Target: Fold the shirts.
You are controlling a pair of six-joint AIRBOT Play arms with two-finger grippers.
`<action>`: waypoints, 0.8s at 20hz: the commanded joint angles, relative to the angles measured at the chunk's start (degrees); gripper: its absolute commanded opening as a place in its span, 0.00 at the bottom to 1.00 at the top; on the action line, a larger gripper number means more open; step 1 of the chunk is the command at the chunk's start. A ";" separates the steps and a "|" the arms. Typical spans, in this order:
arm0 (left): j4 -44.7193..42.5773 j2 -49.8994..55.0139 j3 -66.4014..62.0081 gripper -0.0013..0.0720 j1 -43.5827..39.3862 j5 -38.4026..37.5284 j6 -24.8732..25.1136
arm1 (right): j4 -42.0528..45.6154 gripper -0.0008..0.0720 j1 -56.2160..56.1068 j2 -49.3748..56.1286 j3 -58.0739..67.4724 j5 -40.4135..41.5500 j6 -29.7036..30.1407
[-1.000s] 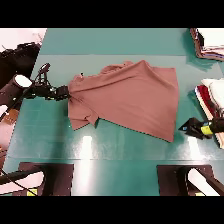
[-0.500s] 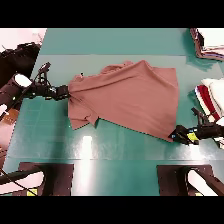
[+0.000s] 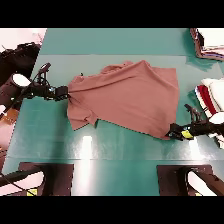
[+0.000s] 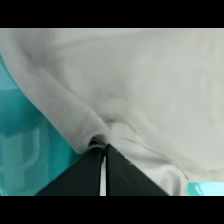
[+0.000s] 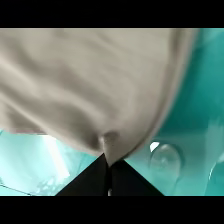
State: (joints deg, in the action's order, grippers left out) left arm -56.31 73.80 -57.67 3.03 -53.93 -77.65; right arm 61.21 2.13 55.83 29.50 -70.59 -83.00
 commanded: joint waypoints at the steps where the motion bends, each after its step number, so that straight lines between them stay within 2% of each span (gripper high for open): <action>1: -2.47 -6.21 -1.57 0.05 0.00 -0.72 0.07 | -0.02 0.04 -2.36 -2.10 8.11 0.15 -0.02; 4: -4.20 -15.82 -9.79 0.05 0.00 -2.62 0.09 | 0.42 0.04 -0.83 -5.79 23.87 0.42 0.17; 9: -4.33 -29.75 -32.22 0.05 0.00 -2.14 0.09 | 0.35 0.04 6.10 -10.21 54.38 3.72 3.61; 12: -4.33 -33.29 -45.44 0.05 0.00 -1.20 0.09 | 0.35 0.04 11.17 -11.56 68.87 4.04 5.05; 16: -4.31 -34.03 -59.17 0.05 0.00 -0.48 -1.88 | 0.37 0.04 17.84 -12.70 79.10 3.74 5.22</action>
State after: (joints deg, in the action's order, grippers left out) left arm -60.16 41.15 -107.31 2.96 -55.53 -78.00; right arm 61.21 15.62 43.90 100.29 -67.05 -78.39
